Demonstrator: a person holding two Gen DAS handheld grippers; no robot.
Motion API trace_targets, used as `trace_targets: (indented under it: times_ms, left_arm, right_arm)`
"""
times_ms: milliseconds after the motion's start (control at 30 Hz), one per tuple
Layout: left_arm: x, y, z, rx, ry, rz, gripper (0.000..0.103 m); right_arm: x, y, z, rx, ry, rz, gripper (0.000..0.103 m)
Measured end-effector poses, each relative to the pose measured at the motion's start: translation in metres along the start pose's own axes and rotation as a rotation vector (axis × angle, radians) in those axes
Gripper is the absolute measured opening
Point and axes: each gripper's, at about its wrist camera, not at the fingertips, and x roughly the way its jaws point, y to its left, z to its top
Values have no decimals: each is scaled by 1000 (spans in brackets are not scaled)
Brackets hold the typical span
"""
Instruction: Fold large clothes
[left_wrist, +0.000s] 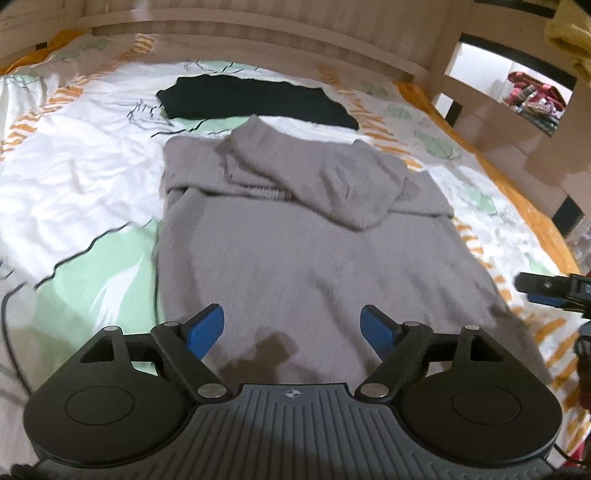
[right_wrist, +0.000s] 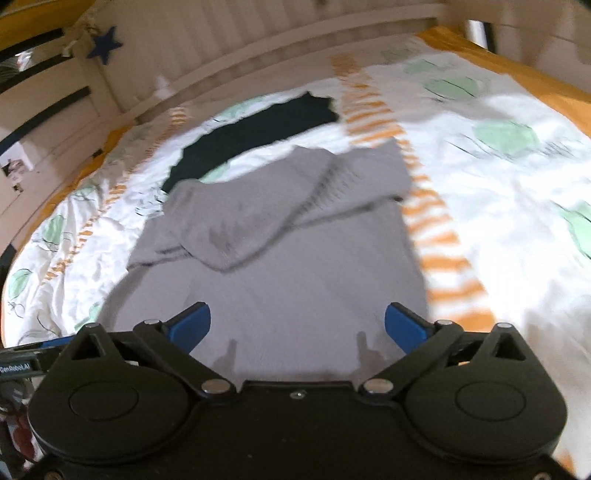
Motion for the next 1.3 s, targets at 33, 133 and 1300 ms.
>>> trace_targets:
  times_ms: [33, 133, 1300]
  left_arm:
    - [-2, 1, -5, 2, 7, 8, 81]
    - [-6, 4, -17, 0, 27, 29, 81]
    - [6, 26, -63, -160, 108, -49, 21]
  right_arm:
    - [-5, -3, -5, 5, 8, -5, 101]
    - [-16, -8, -19, -10, 30, -23, 102]
    - [-24, -25, -66, 50, 128, 97, 59]
